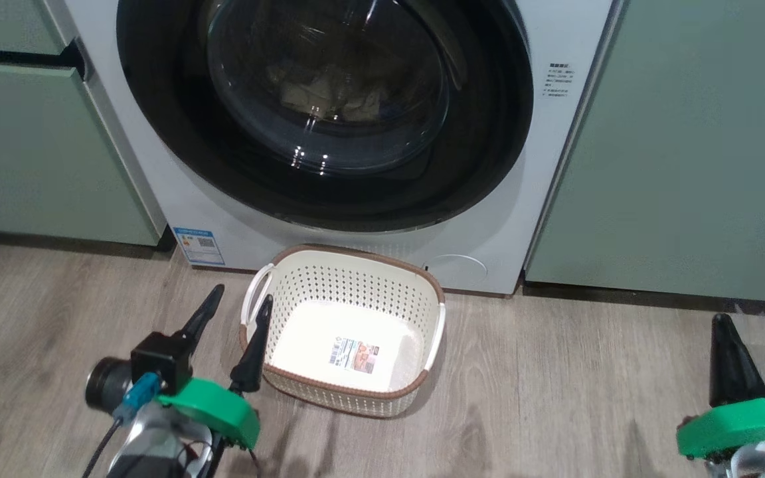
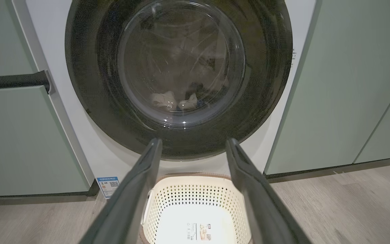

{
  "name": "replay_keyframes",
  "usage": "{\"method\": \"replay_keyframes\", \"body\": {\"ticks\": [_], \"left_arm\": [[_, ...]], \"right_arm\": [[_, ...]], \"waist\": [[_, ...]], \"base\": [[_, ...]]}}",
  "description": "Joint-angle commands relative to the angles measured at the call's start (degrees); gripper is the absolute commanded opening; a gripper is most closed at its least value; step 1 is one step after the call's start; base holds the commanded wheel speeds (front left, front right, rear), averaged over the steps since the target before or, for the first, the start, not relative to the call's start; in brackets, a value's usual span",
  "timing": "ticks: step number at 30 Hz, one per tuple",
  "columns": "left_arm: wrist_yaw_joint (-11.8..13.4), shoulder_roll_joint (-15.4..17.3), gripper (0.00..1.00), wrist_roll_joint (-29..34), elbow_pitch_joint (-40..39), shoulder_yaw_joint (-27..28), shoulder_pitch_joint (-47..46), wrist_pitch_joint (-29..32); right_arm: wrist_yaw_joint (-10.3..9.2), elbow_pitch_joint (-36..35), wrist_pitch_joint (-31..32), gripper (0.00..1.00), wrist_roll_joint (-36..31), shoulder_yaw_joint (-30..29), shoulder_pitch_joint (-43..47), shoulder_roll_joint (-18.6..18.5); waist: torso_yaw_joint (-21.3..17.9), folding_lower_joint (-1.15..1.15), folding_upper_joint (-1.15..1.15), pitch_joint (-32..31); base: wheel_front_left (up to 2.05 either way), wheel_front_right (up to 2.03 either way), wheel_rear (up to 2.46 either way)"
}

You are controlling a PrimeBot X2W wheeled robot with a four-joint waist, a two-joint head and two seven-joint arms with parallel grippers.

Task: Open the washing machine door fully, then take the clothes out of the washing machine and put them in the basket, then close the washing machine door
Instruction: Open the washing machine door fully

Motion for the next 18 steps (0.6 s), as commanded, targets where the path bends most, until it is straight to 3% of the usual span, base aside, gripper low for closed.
{"method": "replay_keyframes", "body": {"ticks": [1, 7, 11, 18], "left_arm": [[-0.2, 0.8, 1.00, -0.5, -2.3, 2.3, -3.4, -0.5], [-0.4, 0.7, 1.00, -0.5, -2.8, 2.4, -3.4, -0.5], [-0.4, 0.6, 1.00, -0.4, -3.3, 2.5, -3.7, -0.5], [-1.1, 0.1, 1.00, -0.5, -5.0, 2.8, -5.1, -0.5]], "right_arm": [[0.21, -1.8, -0.7, 0.00, 0.1, 1.3, -2.1, -0.9], [0.21, -1.1, -0.7, 0.00, 1.9, 1.9, -2.6, -1.3], [0.21, -0.3, 0.3, 0.00, 7.1, 2.0, -3.8, -1.4], [0.21, 0.1, 5.2, 0.00, 26.8, 1.6, -8.8, -1.1]], "waist": [[0.1, 0.00, 0.00, 0.0], [0.2, 0.00, 0.00, 0.3], [0.4, 0.00, 0.00, 1.2], [1.2, 0.00, 0.00, 4.5]], "base": [[0.00, 0.00, 0.00], [0.00, 0.00, 0.00], [0.00, 0.00, 0.00], [0.00, 0.00, 0.00]]}}
